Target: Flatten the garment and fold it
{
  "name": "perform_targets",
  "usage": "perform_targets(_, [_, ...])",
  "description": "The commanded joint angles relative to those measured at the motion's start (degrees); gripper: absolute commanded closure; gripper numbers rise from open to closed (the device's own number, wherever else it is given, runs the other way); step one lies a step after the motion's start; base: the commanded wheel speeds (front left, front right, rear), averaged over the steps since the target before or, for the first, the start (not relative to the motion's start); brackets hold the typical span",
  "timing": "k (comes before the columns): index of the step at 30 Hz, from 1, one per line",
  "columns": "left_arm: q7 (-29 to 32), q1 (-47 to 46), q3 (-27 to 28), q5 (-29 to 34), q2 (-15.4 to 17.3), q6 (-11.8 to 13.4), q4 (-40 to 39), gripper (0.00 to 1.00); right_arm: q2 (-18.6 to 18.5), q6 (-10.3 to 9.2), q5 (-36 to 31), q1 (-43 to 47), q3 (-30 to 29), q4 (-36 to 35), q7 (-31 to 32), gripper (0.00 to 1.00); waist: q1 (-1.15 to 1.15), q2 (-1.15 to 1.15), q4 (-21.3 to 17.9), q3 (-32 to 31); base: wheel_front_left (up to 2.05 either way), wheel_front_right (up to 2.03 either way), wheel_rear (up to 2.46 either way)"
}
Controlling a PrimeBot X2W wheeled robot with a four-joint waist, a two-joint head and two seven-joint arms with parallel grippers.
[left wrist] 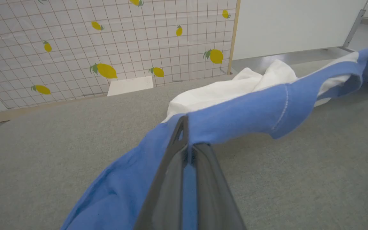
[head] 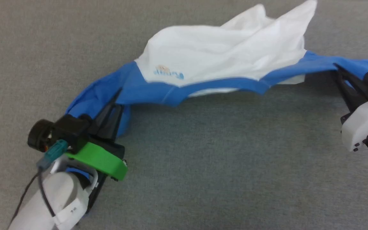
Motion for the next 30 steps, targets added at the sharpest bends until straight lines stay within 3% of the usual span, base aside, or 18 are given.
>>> perform_targets(1, [-0.8, 0.3, 1.1, -0.8, 0.5, 0.9, -1.5, 1.00, 1.3, -0.11, -1.2, 1.0, -1.7, -1.5, -1.2, 1.00, -0.01, 0.00, -3.0, -5.2, 0.00, 0.00, 0.00])
perform_targets(13, [1.4, -4.6, 6.9, -0.1, 2.9, 5.2, -13.4, 1.00, 8.0, -0.11, -10.0, -2.2, -9.6, -15.2, -5.4, 1.00, -0.01, 0.00, -6.3, -13.4, 0.00, 0.00, 0.00])
perform_targets(22, [10.1, -13.1, 10.1, -1.2, 5.9, 6.3, -22.1, 1.00, 6.1, -0.11, -10.5, -10.3, -9.4, -24.2, -0.4, 1.00, -0.01, 0.00, -7.5, -15.0, 0.00, 0.00, 0.00])
perform_targets(30, [18.6, -21.4, 11.0, -3.0, 7.1, 6.8, -23.9, 1.00, 4.4, -0.11, -8.3, -16.0, -8.1, -25.3, 4.0, 1.00, -0.01, 0.00, -7.9, -13.9, 0.00, 0.00, 0.00])
